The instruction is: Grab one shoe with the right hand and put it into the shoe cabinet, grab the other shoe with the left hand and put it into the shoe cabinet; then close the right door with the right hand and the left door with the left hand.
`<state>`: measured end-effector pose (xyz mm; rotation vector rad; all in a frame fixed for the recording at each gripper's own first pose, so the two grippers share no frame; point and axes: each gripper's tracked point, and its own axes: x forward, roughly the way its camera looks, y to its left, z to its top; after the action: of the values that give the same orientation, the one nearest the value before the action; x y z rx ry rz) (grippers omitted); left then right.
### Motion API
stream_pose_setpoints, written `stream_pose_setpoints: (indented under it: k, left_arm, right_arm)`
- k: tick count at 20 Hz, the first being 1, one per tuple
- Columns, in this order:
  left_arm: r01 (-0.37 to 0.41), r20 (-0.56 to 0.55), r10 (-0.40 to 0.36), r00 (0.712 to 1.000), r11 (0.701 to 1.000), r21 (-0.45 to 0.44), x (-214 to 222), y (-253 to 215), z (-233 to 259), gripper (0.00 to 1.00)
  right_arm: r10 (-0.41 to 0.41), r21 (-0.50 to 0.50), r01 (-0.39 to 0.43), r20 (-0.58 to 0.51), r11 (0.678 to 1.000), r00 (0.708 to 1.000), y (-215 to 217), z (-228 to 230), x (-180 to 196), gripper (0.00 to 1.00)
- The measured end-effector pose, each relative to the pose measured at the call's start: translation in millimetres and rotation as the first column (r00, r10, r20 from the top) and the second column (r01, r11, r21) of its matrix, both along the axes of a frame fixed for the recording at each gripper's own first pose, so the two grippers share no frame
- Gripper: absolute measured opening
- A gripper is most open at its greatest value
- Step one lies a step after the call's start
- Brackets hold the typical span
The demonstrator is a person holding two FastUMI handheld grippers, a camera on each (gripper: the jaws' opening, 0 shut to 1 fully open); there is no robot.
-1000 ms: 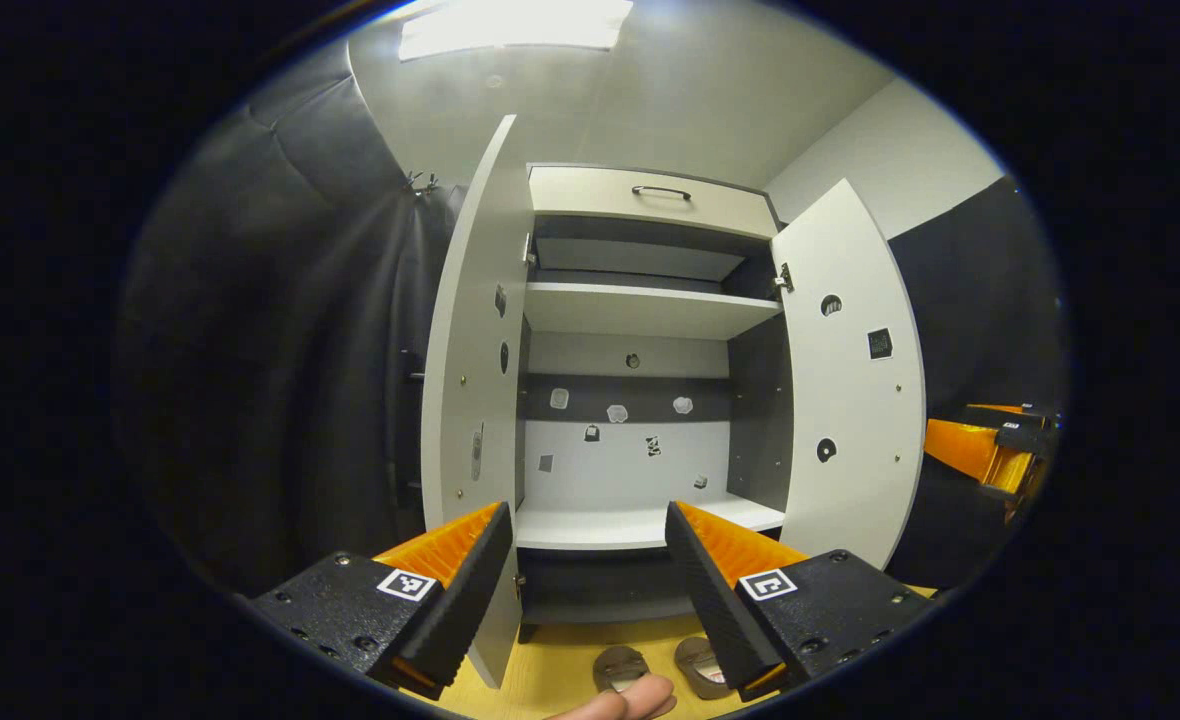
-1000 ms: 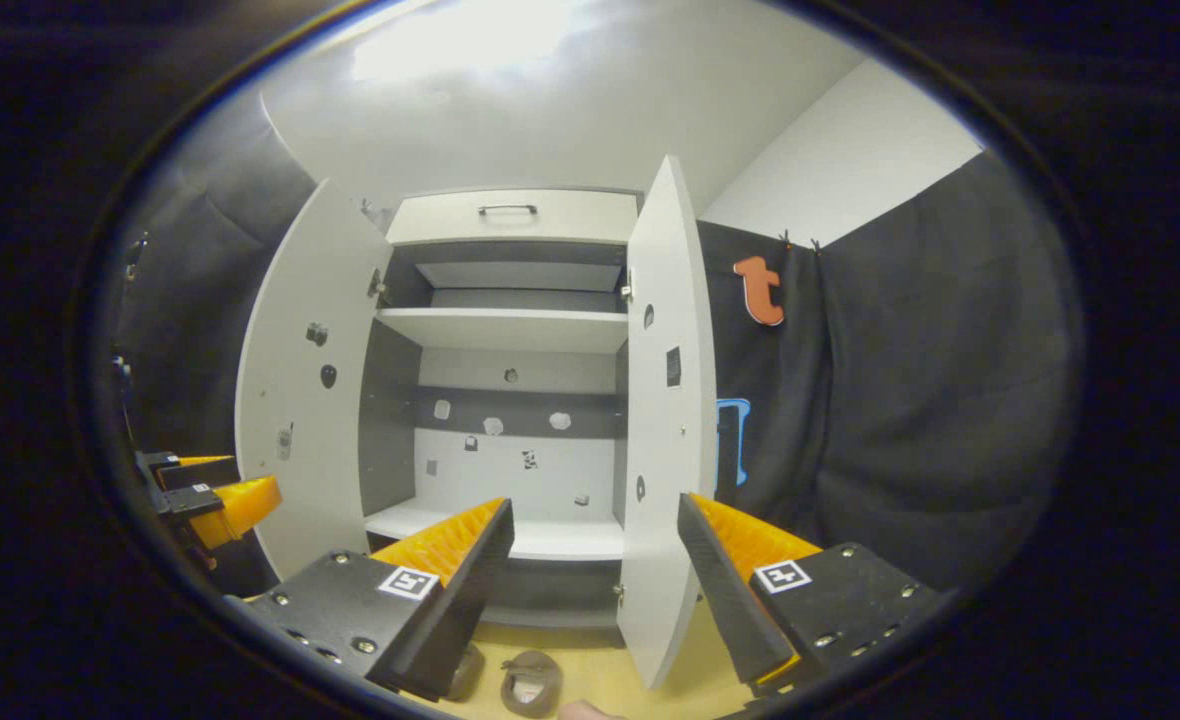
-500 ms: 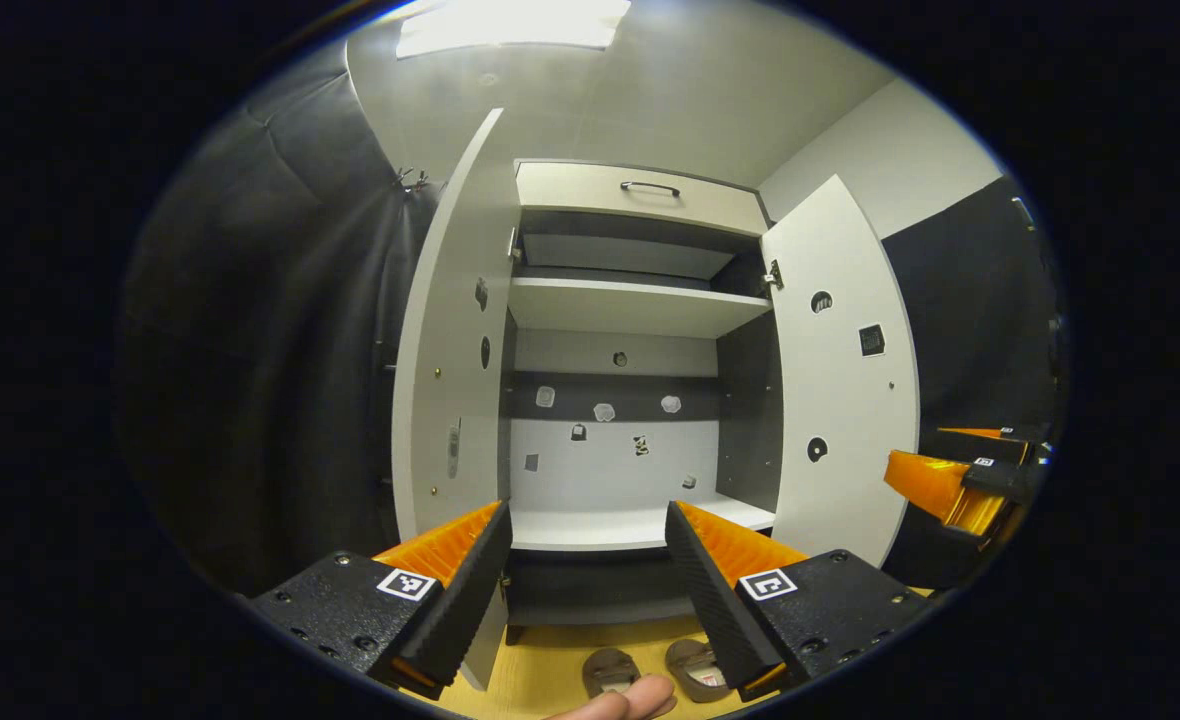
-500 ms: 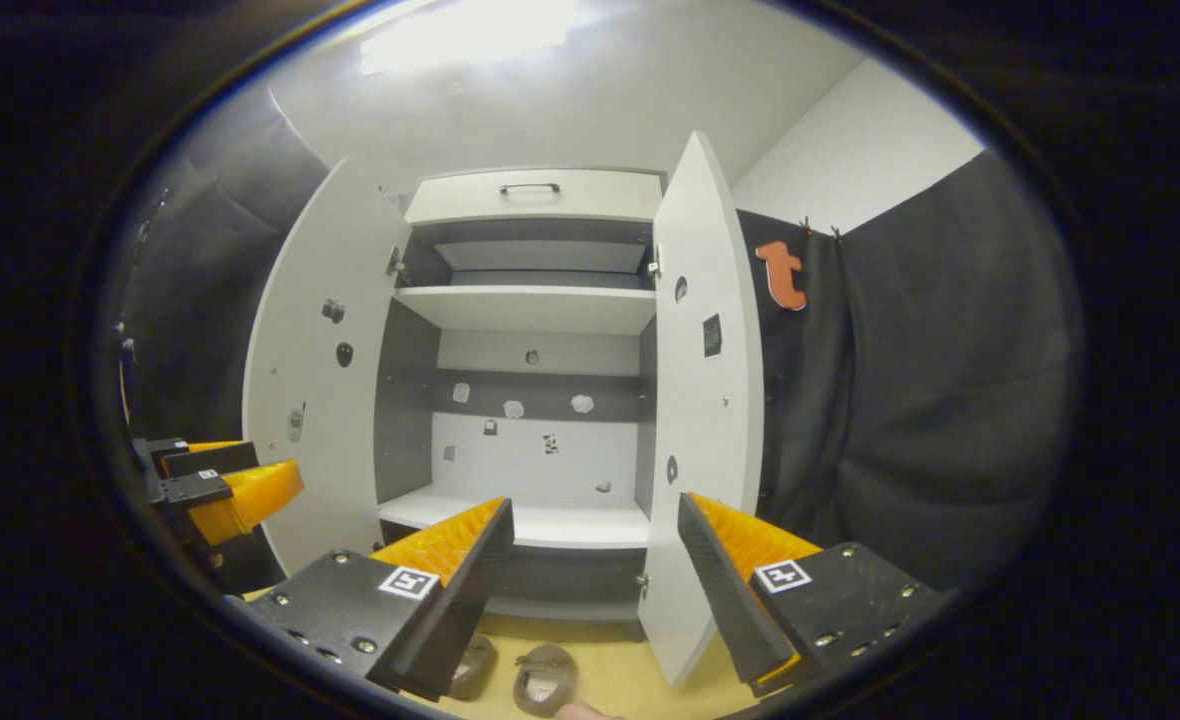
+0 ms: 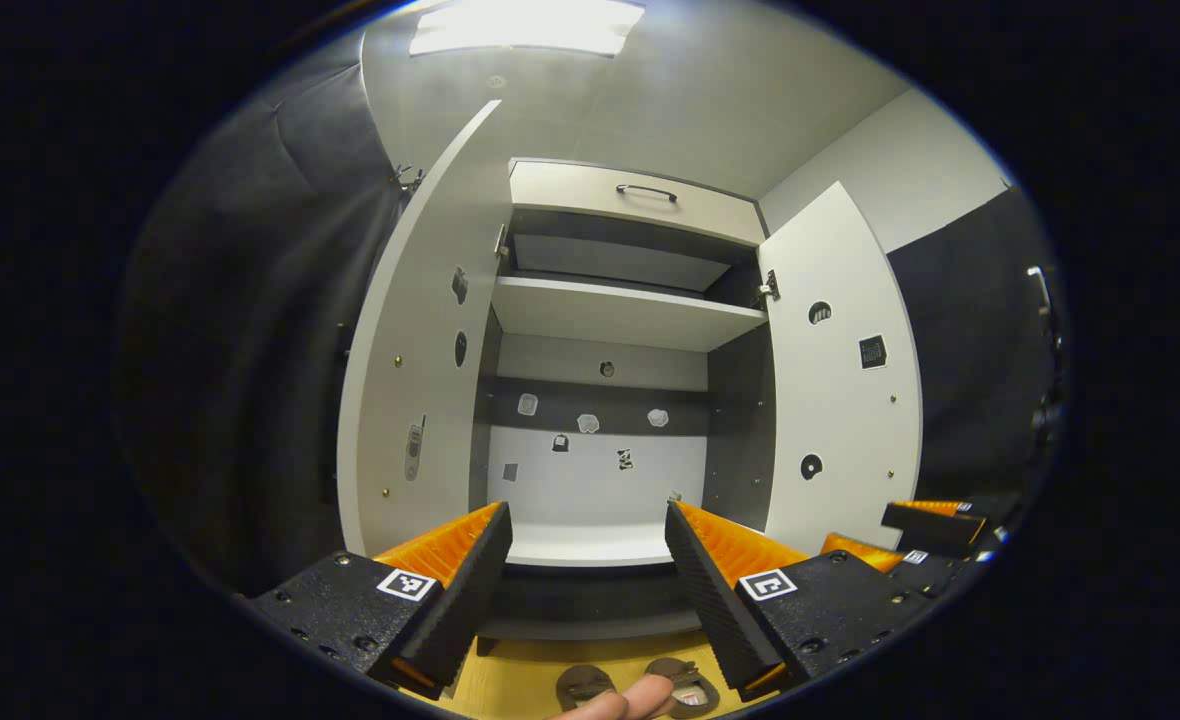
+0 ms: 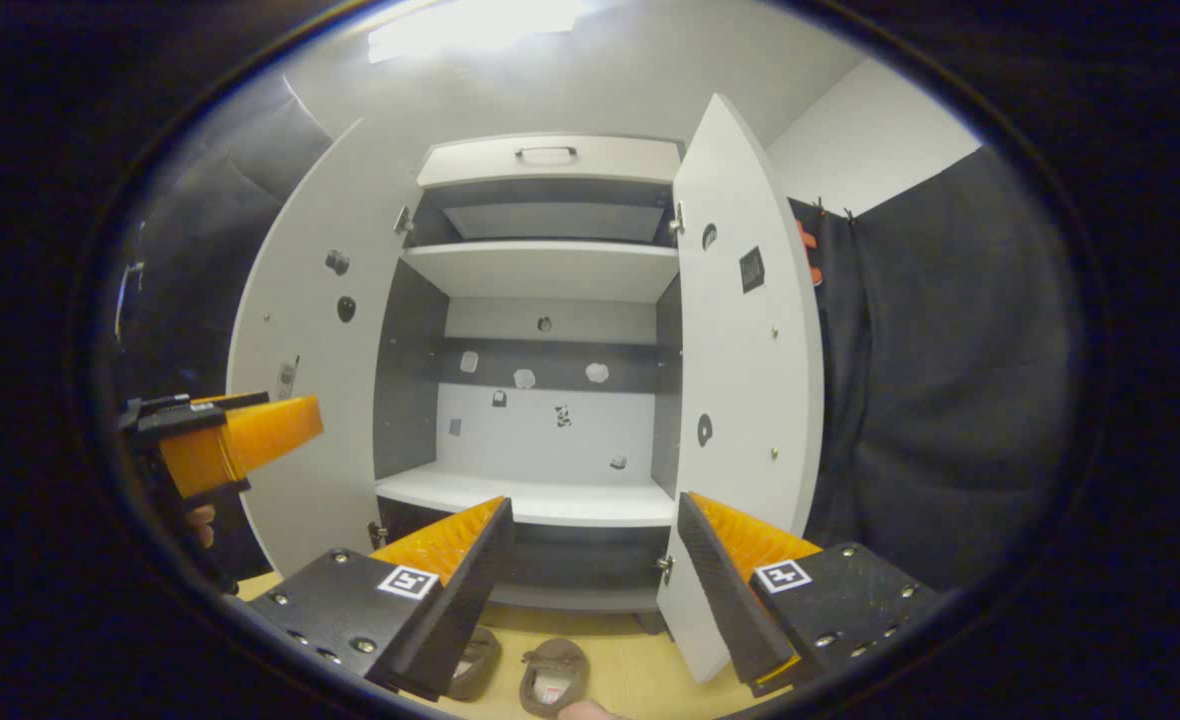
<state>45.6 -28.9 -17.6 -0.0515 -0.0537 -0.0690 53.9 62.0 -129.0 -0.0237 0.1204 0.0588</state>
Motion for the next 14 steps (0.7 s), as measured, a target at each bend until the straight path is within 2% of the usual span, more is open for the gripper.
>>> stream_pose_setpoints:
  k: [2,3,7,9,11,12,14]
  left_arm:
    - [0.012,0.008,-0.012,1.000,1.000,0.014,8.9,-3.7,-4.8,0.95]
    - [0.016,0.019,-0.016,1.000,1.000,0.017,14.1,-4.8,-5.8,0.95]
    - [0.046,0.012,-0.046,0.999,0.999,0.007,33.0,-10.6,-22.0,0.94]
    - [0.024,0.023,-0.024,0.999,0.999,0.023,42.6,-4.0,-29.7,0.95]
    - [0.008,0.029,-0.009,1.000,0.999,0.043,50.5,-1.9,-37.0,0.95]
    - [0.009,0.031,-0.010,0.999,0.999,0.049,54.0,-1.3,-41.7,0.97]
    - [0.020,0.025,-0.021,0.999,0.998,0.053,61.6,-1.6,-52.8,0.95]
  right_arm:
    - [-0.001,-0.016,0.000,-0.018,1.000,1.000,-0.1,-26.6,6.6,0.95]
    - [0.007,-0.004,-0.007,-0.021,1.000,1.000,2.9,-38.1,10.9,0.99]
    - [0.023,0.026,-0.021,-0.079,0.999,0.997,8.8,-104.9,19.2,0.99]
    - [0.031,0.008,-0.030,-0.144,1.000,0.989,16.3,-150.8,17.0,0.99]
    - [0.051,-0.018,-0.056,-0.224,0.998,0.973,26.3,-196.6,12.2,0.99]
    - [0.076,-0.003,-0.079,-0.265,0.997,0.961,34.3,-216.6,10.0,0.99]
    - [0.130,0.056,-0.118,-0.344,0.991,0.930,52.2,-252.4,3.7,0.99]
